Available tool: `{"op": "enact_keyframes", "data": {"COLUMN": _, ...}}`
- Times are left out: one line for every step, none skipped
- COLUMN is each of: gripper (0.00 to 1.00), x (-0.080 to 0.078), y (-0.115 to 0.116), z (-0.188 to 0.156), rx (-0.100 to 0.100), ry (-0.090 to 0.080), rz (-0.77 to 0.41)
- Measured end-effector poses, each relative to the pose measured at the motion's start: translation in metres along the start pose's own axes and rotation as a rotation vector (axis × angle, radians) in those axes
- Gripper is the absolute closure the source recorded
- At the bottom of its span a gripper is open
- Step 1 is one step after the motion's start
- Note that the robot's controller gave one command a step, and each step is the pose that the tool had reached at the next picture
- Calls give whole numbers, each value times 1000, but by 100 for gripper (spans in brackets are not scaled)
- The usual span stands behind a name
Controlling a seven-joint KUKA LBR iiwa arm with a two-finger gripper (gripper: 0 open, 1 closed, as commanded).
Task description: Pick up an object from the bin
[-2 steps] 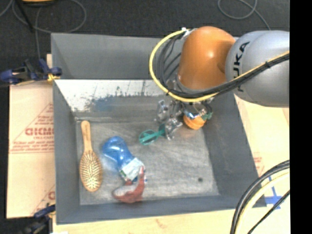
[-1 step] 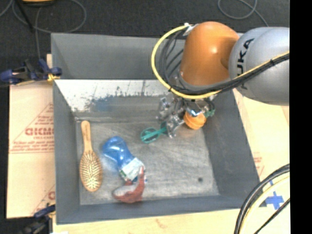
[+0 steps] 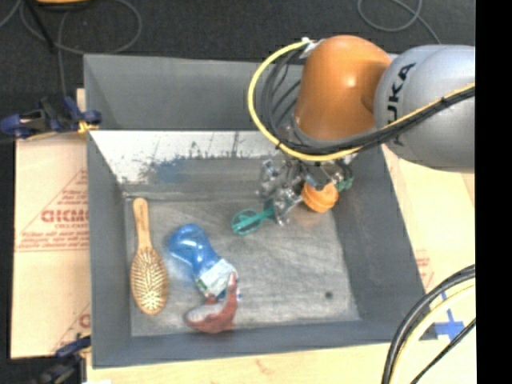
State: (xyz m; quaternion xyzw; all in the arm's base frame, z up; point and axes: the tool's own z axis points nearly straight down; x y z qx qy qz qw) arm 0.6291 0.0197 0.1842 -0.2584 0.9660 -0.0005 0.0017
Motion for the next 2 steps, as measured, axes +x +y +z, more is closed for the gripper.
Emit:
{"op": "enact_keyframes", "data": {"gripper": 100, "x": 0, "y": 1, "z": 0, "rx": -2, "ry": -1, "rz": 2}}
{"op": "enact_keyframes", "data": {"gripper": 100, "x": 0, "y": 1, "z": 0, "rx": -3, "ry": -1, "rz": 3}}
